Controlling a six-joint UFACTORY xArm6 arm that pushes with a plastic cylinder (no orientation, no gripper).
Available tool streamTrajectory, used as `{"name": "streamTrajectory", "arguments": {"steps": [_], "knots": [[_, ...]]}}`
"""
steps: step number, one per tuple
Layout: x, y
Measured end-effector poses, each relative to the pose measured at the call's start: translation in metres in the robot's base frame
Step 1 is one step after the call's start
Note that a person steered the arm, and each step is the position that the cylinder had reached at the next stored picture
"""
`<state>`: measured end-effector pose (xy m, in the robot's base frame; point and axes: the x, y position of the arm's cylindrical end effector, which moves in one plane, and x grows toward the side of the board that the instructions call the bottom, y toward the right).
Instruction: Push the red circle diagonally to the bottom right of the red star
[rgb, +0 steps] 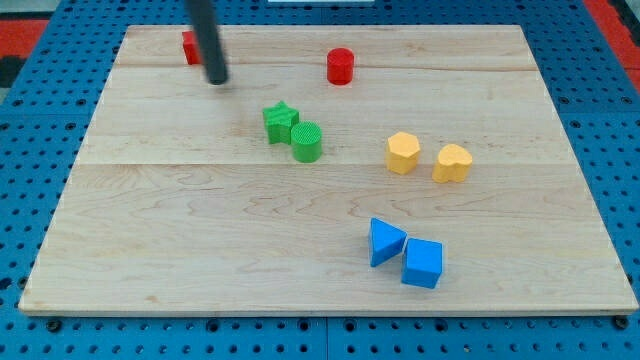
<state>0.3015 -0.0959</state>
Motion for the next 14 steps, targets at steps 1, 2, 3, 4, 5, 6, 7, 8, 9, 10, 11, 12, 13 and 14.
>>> {"name": "streamTrajectory", "arguments": {"steps": [1, 2, 3, 4, 5, 6, 7, 8, 9, 10, 11, 12, 13, 14], "knots": [[-0.027, 0.042], [-0.067, 0.086], [-0.070, 0.138], [-0.040, 0.155], [-0.028, 0.151], [-0.032, 0.160], [-0.032, 0.152], [-0.033, 0.115], [-0.033, 0.036], [-0.021, 0.068], [-0.014, 0.059], [-0.004, -0.010], [0.030, 0.007], [0.060, -0.052]]}}
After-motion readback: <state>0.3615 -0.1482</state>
